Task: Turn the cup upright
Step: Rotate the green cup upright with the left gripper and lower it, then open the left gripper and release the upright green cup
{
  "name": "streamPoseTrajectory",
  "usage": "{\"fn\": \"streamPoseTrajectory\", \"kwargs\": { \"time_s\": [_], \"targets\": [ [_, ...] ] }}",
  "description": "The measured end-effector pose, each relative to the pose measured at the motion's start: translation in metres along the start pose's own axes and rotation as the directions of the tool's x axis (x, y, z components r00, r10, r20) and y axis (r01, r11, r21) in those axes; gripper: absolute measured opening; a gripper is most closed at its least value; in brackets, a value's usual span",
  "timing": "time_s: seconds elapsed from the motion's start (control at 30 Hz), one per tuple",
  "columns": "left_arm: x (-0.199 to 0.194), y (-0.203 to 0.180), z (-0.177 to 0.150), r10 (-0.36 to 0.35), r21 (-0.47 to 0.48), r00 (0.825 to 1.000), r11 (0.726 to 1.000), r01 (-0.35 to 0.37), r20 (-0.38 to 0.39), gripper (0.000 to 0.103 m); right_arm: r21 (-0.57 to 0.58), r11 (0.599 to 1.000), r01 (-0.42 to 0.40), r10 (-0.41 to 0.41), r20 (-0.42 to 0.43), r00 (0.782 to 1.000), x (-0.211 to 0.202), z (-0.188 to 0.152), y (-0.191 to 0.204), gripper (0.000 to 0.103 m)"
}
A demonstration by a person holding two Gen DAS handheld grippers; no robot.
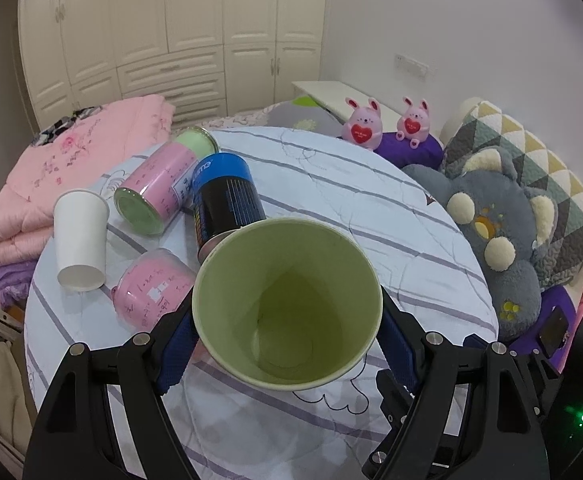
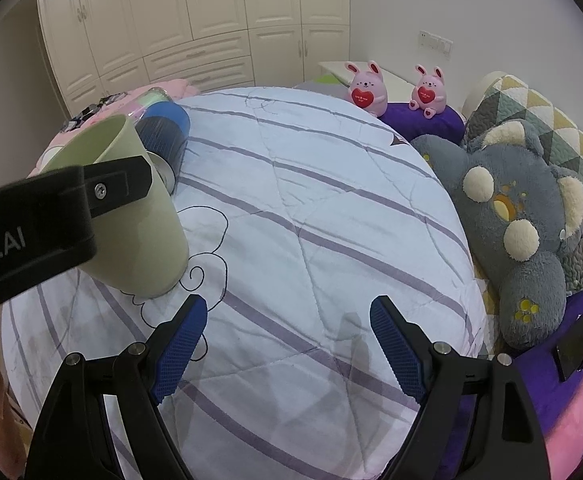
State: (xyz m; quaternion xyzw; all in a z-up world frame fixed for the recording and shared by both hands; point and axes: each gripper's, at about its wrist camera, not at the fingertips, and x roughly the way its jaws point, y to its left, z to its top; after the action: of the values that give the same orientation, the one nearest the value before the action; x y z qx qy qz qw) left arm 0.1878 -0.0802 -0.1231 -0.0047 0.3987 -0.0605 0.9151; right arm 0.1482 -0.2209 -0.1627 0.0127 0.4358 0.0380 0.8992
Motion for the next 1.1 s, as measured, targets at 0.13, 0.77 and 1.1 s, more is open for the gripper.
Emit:
{"fn": "streamPoseTrajectory", "kwargs": {
  "time_s": [0.13, 0.77, 1.1],
  "targets": [
    [-0.003, 0.000, -0.002, 0.011, 0.002, 1.000, 1.000, -0.011, 0.001, 0.082, -0.004, 1.000, -0.001, 0.001, -0.002, 1.000, 0.000, -0.001, 0.002, 0.085],
    [-0.077, 0.017, -0.017, 0.045, 0.013, 0.993, 0.999, -0.046, 0.111, 0.100, -0.024, 1.000, 0.011, -0.009, 0.083, 0.996, -0.047, -0.005, 0.013, 0.085],
    [-0.143, 0.046, -0.040, 0.101, -0.004, 0.971, 0.995, -0.103, 0.219, 0.103, -0.031, 0.998, 0.050, -0.042, 0.224, 0.974, -0.101, -0.013, 0.028, 0.085]
  ]
}}
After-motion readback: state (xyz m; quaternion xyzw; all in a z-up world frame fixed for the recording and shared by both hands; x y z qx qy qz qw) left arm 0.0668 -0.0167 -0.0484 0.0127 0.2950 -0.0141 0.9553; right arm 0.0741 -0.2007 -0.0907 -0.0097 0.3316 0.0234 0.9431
